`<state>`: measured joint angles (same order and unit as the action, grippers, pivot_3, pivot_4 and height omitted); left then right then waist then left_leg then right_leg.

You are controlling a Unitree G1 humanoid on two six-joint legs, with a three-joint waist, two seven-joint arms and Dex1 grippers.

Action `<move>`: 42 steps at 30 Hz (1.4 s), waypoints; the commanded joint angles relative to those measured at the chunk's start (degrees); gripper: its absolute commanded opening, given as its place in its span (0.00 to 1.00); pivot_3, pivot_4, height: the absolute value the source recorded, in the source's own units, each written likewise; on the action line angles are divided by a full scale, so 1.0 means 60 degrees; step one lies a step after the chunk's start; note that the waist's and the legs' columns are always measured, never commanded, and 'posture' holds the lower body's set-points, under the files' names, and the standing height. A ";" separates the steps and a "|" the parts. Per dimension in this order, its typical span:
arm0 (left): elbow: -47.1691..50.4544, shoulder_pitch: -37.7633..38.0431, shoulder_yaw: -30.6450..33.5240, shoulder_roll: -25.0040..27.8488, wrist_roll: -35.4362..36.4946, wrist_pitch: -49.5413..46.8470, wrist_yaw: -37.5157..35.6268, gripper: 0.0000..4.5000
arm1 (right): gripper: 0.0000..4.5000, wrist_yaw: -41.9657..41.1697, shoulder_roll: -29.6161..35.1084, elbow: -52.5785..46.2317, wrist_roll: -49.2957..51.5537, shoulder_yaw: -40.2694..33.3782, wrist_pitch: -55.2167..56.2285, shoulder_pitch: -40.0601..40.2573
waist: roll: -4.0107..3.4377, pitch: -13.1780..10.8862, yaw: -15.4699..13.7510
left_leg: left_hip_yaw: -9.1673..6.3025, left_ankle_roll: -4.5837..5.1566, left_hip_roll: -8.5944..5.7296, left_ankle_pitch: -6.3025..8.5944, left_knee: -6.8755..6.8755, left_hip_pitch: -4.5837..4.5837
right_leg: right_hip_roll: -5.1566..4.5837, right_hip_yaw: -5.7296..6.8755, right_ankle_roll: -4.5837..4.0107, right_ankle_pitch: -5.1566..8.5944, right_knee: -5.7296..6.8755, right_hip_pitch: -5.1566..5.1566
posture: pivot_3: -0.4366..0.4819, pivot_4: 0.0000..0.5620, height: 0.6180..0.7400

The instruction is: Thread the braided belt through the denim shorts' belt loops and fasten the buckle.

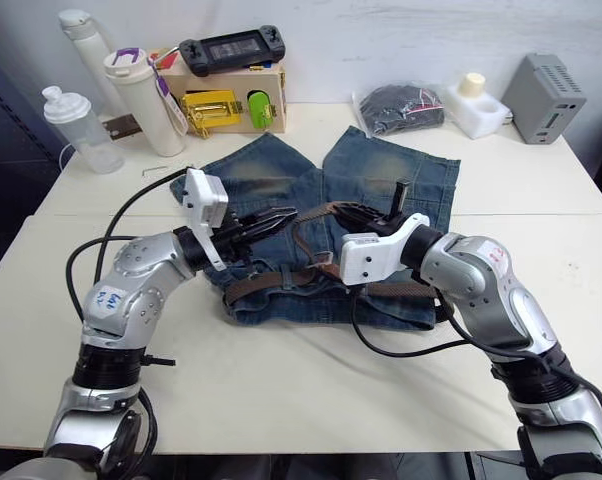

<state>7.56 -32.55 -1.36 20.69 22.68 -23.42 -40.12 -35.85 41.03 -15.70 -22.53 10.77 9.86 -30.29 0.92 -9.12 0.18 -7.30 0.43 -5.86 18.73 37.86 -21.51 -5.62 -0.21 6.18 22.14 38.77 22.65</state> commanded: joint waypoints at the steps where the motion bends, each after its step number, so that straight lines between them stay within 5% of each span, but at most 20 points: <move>1: 0.0087 -0.0284 -0.0283 0.0062 -0.0581 0.0905 -0.0067 0.01 | 0.00 -0.0012 -0.0038 -0.0464 0.0011 -0.0204 -0.0036 0.0066 | 0.0000 0.0000 -0.0001 | -0.0001 0.0000 0.0000 0.0000 0.0000 0.0000 | 0.0000 0.0001 0.0000 0.0000 0.0001 0.0000 | 0.48 0.27 0.95; 7: 0.0117 -0.0053 -0.0615 0.0106 -0.0854 0.1210 -0.0307 0.01 | 0.00 -0.0010 -0.0049 -0.0503 -0.0027 -0.0235 -0.0193 0.0139 | 0.0000 0.0000 0.0005 | 0.0001 0.0000 0.0000 0.0000 -0.0002 0.0000 | 0.0000 -0.0001 0.0000 0.0000 0.0001 0.0000 | 0.48 0.27 0.95; 10: 0.0057 -0.0010 -0.0638 0.0079 -0.0904 0.1159 -0.0209 0.21 | 0.00 0.0006 -0.0071 -0.0498 -0.0046 -0.0236 -0.0247 0.0148 | 0.0000 0.0000 0.0005 | 0.0000 0.0000 0.0001 0.0000 -0.0001 0.0000 | 0.0000 -0.0002 0.0000 0.0000 0.0001 0.0000 | 0.48 0.27 0.95; 18: -0.0386 -0.0069 -0.0899 0.0100 -0.1748 0.1556 0.0069 0.99 | 0.00 -0.0014 -0.0120 -0.0514 -0.0046 -0.0230 -0.0361 0.0171 | 0.0000 0.0000 -0.0002 | -0.0001 0.0000 0.0000 0.0000 -0.0001 0.0000 | -0.0001 -0.0001 0.0000 0.0000 0.0001 0.0001 | 0.48 0.27 0.95; 23: -0.0685 -0.0145 -0.1042 -0.0135 -0.2057 0.1700 0.0330 0.99 | 0.00 -0.0031 -0.0137 -0.0621 0.0042 -0.0258 -0.0440 0.0212 | 0.0000 0.0000 -0.0001 | 0.0000 0.0000 0.0000 0.0000 -0.0001 0.0000 | 0.0000 -0.0001 0.0000 0.0000 0.0001 0.0001 | 0.48 0.27 0.95; 27: -0.0996 -0.0235 -0.1058 -0.0380 -0.2282 0.1866 0.0622 0.71 | 0.00 -0.0062 -0.0154 -0.0717 0.0092 -0.0273 -0.0473 0.0253 | 0.0000 0.0000 -0.0002 | 0.0000 0.0001 0.0000 0.0000 0.0000 0.0000 | -0.0001 0.0001 0.0000 0.0000 0.0003 0.0001 | 0.48 0.27 0.95; 34: -0.0879 -0.0109 -0.0956 -0.0503 -0.2245 0.1823 0.0660 0.01 | 0.00 -0.0146 -0.0188 -0.0804 0.0161 -0.0292 -0.0614 0.0307 | 0.0000 0.0000 0.0002 | 0.0001 0.0001 0.0000 0.0000 0.0000 0.0000 | -0.0001 -0.0001 0.0000 0.0000 0.0003 0.0001 | 0.48 0.27 0.95; 39: -0.0723 0.0036 -0.0920 -0.0540 -0.2150 0.1739 0.0679 0.01 | 0.00 -0.0247 -0.0320 -0.0899 0.0398 -0.0331 -0.0920 0.0387 | 0.0000 0.0000 -0.0001 | 0.0000 0.0001 0.0000 0.0001 0.0001 0.0000 | -0.0001 0.0000 0.0000 0.0000 0.0004 0.0001 | 0.48 0.27 0.95; 42: -0.0686 0.0072 -0.0893 -0.0602 -0.2122 0.1697 0.0749 0.00 | 0.27 -0.0169 -0.0600 -0.0990 0.0791 -0.0551 -0.1395 0.0387 | 0.0000 0.0000 0.0001 | 0.0000 0.0001 0.0001 0.0000 0.0001 0.0000 | 0.0000 0.0000 0.0000 0.0000 0.0003 0.0001 | 0.48 0.27 0.95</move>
<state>0.92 -32.19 -7.74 17.36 9.10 -13.74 -36.00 -37.26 37.97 -19.04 -20.06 10.06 2.99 -27.82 0.92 -9.12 0.19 -7.31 0.44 -5.85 18.73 37.86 -21.51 -5.63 -0.21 6.18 22.14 38.79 22.66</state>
